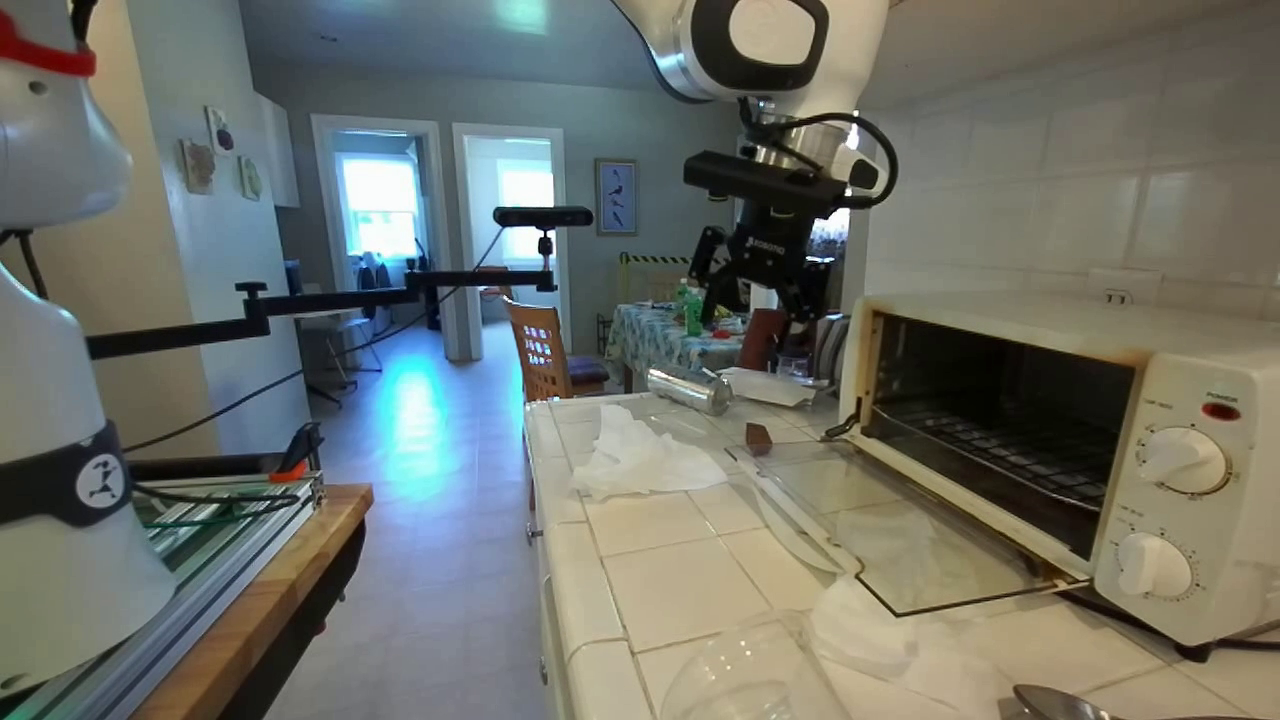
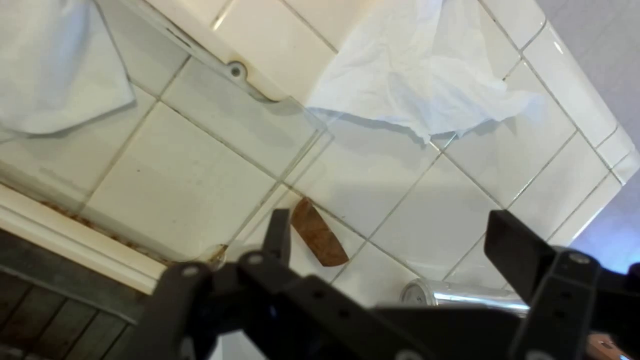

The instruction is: Remove the brown object from the oven door then close the oven door.

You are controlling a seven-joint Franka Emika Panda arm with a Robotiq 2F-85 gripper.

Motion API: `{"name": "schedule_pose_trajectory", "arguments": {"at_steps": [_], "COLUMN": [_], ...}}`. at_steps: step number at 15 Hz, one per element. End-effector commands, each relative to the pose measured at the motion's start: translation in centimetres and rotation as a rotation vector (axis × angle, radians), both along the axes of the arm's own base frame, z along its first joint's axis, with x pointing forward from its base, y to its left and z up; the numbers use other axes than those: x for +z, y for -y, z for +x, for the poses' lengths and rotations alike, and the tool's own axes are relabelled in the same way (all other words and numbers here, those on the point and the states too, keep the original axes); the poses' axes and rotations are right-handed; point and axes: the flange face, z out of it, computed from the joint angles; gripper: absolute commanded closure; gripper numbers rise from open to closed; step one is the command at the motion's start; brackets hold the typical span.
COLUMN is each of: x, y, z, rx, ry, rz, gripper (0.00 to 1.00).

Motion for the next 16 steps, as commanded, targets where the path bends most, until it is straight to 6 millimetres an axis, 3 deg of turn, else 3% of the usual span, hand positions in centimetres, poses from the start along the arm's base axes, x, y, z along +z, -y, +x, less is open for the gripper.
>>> {"name": "schedule_pose_trajectory", "arguments": {"at_steps": [1, 10, 16], "x": [0.0, -1.7, -4.5], "y": [-0.4, -6.6, -7.4], "z": [-0.3, -2.1, -4.3], "rx": [-0.047, -0.37, -0.494], "ry": [-0.02, -0.072, -0.092], "rz": [-0.015, -0.112, -0.263], "gripper": [0.0, 0.0, 0.0]}}
